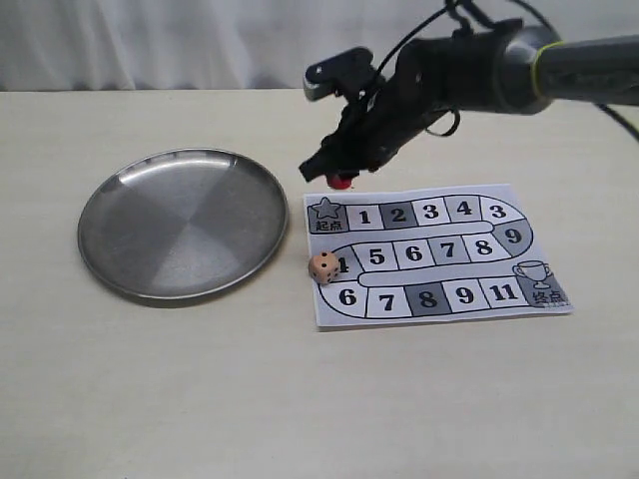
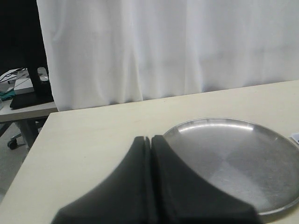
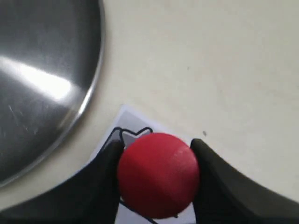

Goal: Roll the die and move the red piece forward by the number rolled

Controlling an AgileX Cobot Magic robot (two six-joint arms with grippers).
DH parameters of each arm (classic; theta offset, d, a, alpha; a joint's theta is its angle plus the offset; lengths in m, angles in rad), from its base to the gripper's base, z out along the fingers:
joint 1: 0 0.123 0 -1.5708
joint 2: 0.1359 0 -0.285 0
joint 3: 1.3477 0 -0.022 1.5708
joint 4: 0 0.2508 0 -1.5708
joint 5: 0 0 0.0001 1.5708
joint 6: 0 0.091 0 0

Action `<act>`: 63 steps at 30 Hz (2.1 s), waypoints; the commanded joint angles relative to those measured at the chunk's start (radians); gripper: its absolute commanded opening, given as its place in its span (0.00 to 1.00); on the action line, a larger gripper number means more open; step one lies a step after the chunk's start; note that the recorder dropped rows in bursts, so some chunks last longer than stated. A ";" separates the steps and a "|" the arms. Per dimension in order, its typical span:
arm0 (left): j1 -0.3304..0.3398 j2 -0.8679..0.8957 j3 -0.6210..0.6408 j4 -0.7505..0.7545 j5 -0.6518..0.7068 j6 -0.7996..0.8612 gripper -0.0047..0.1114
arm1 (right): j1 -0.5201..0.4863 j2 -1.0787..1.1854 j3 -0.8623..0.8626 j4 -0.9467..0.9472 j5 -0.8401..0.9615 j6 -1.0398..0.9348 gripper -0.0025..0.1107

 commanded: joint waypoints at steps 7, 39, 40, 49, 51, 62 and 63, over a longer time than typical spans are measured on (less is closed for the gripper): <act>0.003 -0.003 0.002 0.000 -0.010 -0.001 0.04 | -0.055 -0.106 0.044 -0.003 0.008 0.022 0.06; 0.003 -0.003 0.002 0.000 -0.010 -0.001 0.04 | -0.151 -0.189 0.170 -0.003 -0.094 0.025 0.06; 0.003 -0.003 0.002 0.000 -0.010 -0.001 0.04 | -0.154 -0.175 0.170 -0.003 -0.089 0.025 0.06; 0.003 -0.003 0.002 0.000 -0.010 -0.001 0.04 | -0.154 0.050 0.221 0.001 -0.087 0.025 0.06; 0.003 -0.003 0.002 0.000 -0.010 -0.001 0.04 | -0.154 0.074 0.224 0.001 -0.084 0.025 0.06; 0.003 -0.003 0.002 0.000 -0.010 -0.001 0.04 | -0.154 0.076 0.224 0.027 -0.058 0.025 0.06; 0.003 -0.003 0.002 0.000 -0.010 -0.001 0.04 | -0.154 0.076 0.224 0.027 -0.054 0.025 0.06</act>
